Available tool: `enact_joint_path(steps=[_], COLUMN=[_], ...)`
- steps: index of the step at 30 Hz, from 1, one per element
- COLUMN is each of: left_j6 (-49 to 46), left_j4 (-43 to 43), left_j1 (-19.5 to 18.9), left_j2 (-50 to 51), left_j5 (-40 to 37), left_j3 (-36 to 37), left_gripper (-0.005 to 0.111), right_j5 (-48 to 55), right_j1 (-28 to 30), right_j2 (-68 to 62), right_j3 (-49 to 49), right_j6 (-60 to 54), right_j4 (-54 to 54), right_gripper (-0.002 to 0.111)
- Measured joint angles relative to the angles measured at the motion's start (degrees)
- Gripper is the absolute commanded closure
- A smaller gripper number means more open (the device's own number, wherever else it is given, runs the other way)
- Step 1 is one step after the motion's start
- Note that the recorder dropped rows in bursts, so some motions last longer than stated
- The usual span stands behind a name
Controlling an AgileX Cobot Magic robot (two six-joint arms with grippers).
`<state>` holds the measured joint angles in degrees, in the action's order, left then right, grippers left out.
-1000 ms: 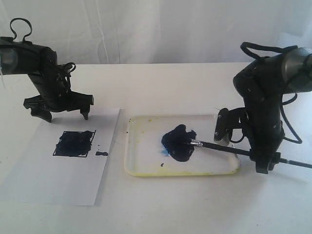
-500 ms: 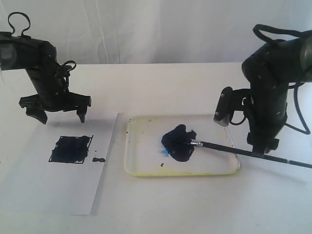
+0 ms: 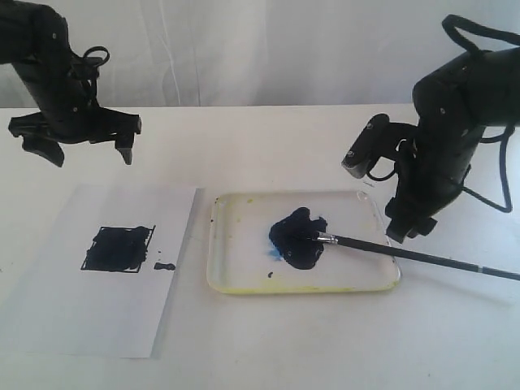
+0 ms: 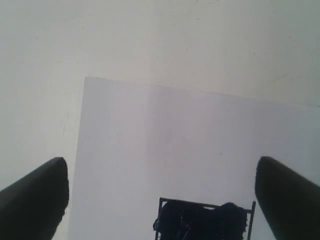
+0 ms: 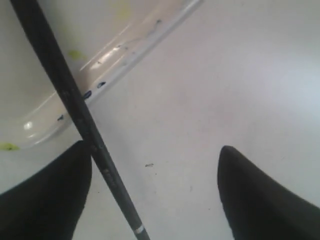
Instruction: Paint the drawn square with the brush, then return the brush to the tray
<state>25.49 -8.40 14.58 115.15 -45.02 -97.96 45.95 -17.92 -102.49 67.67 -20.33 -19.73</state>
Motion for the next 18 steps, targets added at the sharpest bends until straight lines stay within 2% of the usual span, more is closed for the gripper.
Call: enact_joint_path(steps=[2,5,7,8,10,14,18], left_j6=[-0.91,-2.85,-3.84,-4.11,-4.94,-6.50,-7.30], left_j4=[-0.23,-0.23,-0.31,-0.31,-0.44,-0.61,-0.82], left_j1=[0.00,0.00,0.00,0.00,0.00,0.00,0.00], left_j2=[-0.98,-2.09,-2.75,-2.87,-3.13,-3.13,-3.13], left_j5=[-1.56,-3.30,-4.97,-5.82,-7.97,-11.03,-14.63], left_j3=[0.00,0.00,0.00,0.00,0.00,0.00,0.00], left_gripper=[0.002,0.003,0.009,0.017,0.042,0.108,0.107], right_j5=[-0.04,-0.25,-1.25,-1.94,-3.43,-3.88,-0.52], right_j1=[0.00,0.00,0.00,0.00,0.00,0.00,0.00], right_j2=[0.27,0.78,1.14,1.24,1.40,1.42,1.42], right_j3=[0.00,-0.10,-0.10,-0.10,-0.10,1.38,4.32], right_j6=[2.46,6.63,10.30,12.15,17.65,27.20,32.73], right_j4=[-0.11,-1.83,-3.13,-3.42,-3.76,-3.89,-3.44], right_gripper=[0.057,0.082,0.098,0.107,0.108,0.108,0.108])
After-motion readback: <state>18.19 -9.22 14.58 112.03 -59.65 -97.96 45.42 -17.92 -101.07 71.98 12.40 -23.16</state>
